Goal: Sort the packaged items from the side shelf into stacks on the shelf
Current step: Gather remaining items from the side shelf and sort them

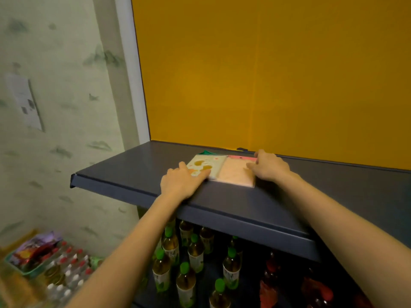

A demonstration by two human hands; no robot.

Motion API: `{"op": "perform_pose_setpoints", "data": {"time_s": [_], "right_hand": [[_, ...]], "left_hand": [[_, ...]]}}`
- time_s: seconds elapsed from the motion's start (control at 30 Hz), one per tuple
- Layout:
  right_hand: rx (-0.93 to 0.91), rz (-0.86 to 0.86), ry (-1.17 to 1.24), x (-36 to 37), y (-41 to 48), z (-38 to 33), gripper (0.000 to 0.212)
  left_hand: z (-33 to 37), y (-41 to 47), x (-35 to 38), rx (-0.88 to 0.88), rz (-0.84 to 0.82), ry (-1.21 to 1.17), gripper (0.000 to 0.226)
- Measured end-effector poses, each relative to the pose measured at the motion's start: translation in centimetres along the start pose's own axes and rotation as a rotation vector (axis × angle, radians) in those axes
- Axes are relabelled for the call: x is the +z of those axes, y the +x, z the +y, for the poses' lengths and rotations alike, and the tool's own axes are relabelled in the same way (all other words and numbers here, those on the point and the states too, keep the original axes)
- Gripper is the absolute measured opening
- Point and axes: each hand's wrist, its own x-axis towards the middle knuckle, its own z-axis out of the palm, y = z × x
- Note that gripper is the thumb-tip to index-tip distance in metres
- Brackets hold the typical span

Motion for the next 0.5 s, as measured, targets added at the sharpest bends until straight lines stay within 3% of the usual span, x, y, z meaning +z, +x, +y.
{"op": "perform_pose_setpoints", "data": {"time_s": [0.13,0.27,0.5], "right_hand": [[0.052,-0.015,-0.052,0.6,2.0,0.0,0.055],[0.053,-0.018,-0.072,0.9,2.4,0.1,0.052],[0.176,-0.032,-0.144,0.6,0.9,-1.2,0.076]], "left_hand": [[1.3,4.6,1.1,-0.003,-0.139,0.067,0.117],[2.1,8.2,0.3,-0.006,-0.27,0.044,0.13],[1.6,11.5,-0.6,0.109,-0.499,-0.006,0.099]]}}
